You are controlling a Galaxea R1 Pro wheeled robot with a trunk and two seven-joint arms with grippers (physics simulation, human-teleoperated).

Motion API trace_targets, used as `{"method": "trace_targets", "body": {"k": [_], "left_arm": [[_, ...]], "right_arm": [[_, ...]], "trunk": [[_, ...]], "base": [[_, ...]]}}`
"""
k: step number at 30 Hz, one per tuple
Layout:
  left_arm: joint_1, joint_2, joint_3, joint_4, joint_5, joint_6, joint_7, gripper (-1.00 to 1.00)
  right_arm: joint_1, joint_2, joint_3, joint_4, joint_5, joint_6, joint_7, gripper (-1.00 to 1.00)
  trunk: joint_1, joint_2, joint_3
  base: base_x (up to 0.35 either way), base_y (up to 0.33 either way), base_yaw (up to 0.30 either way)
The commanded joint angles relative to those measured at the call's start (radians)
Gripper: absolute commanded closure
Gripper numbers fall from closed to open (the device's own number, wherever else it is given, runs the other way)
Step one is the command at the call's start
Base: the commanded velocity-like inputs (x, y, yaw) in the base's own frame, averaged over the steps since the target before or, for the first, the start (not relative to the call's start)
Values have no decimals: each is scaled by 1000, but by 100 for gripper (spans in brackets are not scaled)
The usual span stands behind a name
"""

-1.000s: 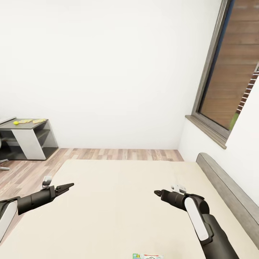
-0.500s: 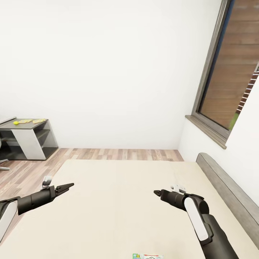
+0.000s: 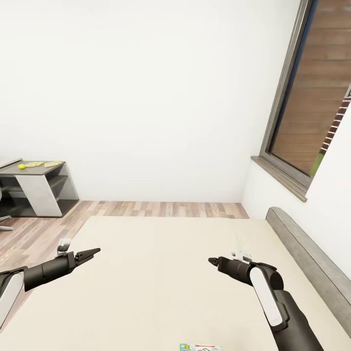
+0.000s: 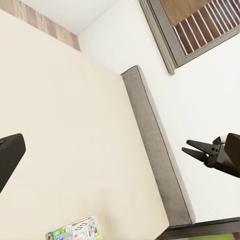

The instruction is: Put all the toys in the child's room - the three board games (two on the bed and one on the table), the two jigsaw puzzles on the table, and the tennis ball on the table - inside the toy box on the table in the child's room.

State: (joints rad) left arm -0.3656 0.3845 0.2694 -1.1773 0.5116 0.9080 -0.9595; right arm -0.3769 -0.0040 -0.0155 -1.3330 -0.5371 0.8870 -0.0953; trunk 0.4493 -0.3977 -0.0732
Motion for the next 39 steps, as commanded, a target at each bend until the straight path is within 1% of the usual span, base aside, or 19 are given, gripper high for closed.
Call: {"method": "trace_targets", "body": {"k": [1, 39], "left_arm": [[-1, 0, 1, 0, 1, 5, -2, -100], [-1, 0, 1, 0, 1, 5, -2, -100]], "right_arm": [[-1, 0, 0, -2, -11, 3, -10, -100], [-1, 4, 2, -2, -11, 1, -11, -100]], "trunk": [[1, -2, -2], [1, -2, -2]], "base": [[0, 0, 0], [-4, 0, 0]]}}
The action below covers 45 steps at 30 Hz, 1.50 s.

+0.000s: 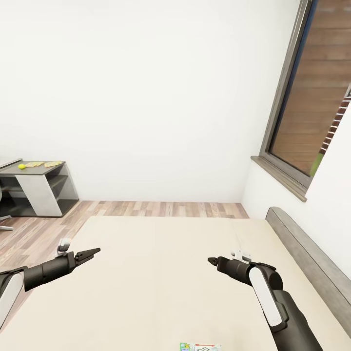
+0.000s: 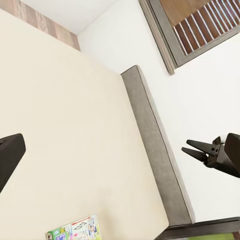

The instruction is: Put all the toys in the child's room - the three board games (two on the bed and one on the table), the two jigsaw puzzles on the table, and the tennis ball on the table - inside the toy box on the table in the child's room.

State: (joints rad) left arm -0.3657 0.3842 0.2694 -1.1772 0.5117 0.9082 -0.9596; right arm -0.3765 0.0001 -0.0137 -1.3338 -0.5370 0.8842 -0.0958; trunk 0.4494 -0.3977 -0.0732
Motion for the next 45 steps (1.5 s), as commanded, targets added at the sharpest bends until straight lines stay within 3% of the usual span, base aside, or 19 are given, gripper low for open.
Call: {"method": "trace_targets", "body": {"k": [1, 45], "left_arm": [[-1, 0, 1, 0, 1, 5, -2, -100], [-1, 1, 1, 1, 1, 6, -1, -100]], "right_arm": [[-1, 0, 0, -1, -11, 4, -10, -100], [-1, 3, 0, -1, -11, 4, -10, -100]], "trunk": [[1, -2, -2], [1, -2, -2]], "base": [[-25, 0, 0], [-17, 0, 0]]}}
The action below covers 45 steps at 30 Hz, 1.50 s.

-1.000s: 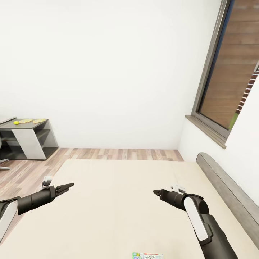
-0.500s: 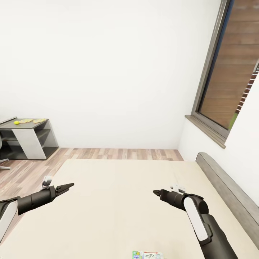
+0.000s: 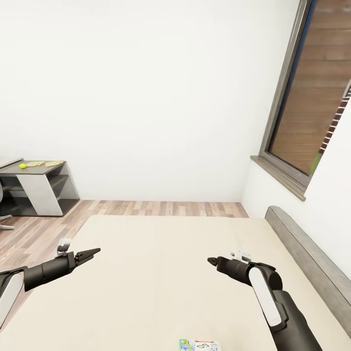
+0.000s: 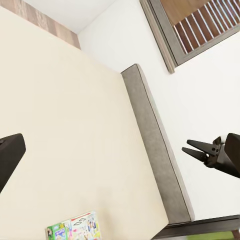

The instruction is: Put all the toys in the child's room - the three board games (two on the bed and one on the table), the two jigsaw puzzles on the table, and the tennis ball on the table - inside the toy box on the table in the child's room.

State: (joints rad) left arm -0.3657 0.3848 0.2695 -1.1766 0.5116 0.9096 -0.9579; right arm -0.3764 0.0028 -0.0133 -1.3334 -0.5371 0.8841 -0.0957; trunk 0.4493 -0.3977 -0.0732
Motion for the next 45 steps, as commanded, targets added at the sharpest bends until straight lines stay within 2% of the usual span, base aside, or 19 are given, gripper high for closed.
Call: {"method": "trace_targets", "body": {"k": [1, 18, 33, 38, 41, 45], "left_arm": [[-1, 0, 1, 0, 1, 5, -2, -100], [-1, 0, 1, 0, 0, 5, -2, -100], [-1, 2, 2, -1, 1, 3, -12, -100], [-1, 11, 14, -1, 1, 5, -17, -100], [-1, 13, 39, -1, 1, 6, -14, -100], [-1, 16, 53, -1, -1, 7, -7, -100]], "right_arm": [[-1, 0, -1, -1, -11, 4, -10, -100], [-1, -7, -4, 6, -10, 0, -11, -100], [-2, 1, -7, 14, -13, -1, -12, -100], [-38, 3, -9, 94, -12, -3, -15, -100], [-85, 3, -7, 192, -10, -5, -26, -100], [-128, 4, -5, 287, -7, -6, -62, -100]], "trunk": [[1, -2, -2], [1, -2, -2], [1, -2, -2], [1, -2, -5], [1, -2, -8], [1, -2, -13]], "base": [[0, 0, 0], [0, 0, 0], [0, 0, 0], [0, 0, 0], [0, 0, 0], [0, 0, 0]]}}
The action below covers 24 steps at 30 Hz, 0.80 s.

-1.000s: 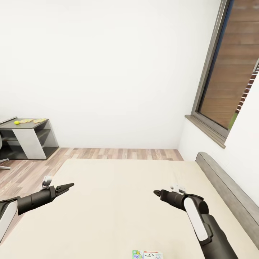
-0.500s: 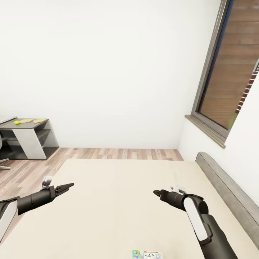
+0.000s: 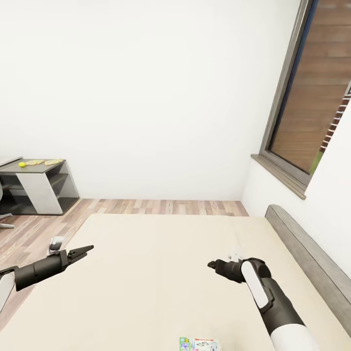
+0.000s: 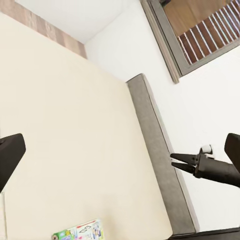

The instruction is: Put all the toys in the child's room - the three board games (two on the bed and one on the table), the two jigsaw puzzles on the table, and the tennis ball on the table - inside the toy box on the table in the child's room.

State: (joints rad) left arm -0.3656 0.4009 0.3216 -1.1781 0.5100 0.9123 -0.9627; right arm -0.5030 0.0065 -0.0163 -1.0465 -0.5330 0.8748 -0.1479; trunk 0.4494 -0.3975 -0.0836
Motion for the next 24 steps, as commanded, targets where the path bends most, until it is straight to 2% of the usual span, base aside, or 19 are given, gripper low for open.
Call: {"method": "trace_targets", "body": {"k": [1, 8, 12, 17, 24], "left_arm": [[-1, 0, 1, 0, 0, 4, 0, -100], [-1, -3, 0, 0, -20, 4, 62, -100], [-1, -5, -2, 0, -24, 4, 81, -100], [-1, -5, -2, 0, -27, 4, 96, -100], [-1, -3, -3, 0, -31, 4, 121, -100]], "right_arm": [[-5, 1, -1, 7, -11, 3, -17, -100], [-18, 1, 0, 37, -11, 2, -89, -100], [-19, 1, 1, 42, -11, -11, -100, -100], [-20, 0, 6, 81, -11, -70, -105, -100], [-27, 0, 9, 113, -10, -94, -107, -100]], "trunk": [[1, -2, -4], [1, -2, -14], [1, -2, -21], [1, -2, -29], [1, -2, -41]], "base": [[0, 0, 0], [0, 0, 0], [0, 0, 0], [0, 0, 0], [0, 0, 0]]}}
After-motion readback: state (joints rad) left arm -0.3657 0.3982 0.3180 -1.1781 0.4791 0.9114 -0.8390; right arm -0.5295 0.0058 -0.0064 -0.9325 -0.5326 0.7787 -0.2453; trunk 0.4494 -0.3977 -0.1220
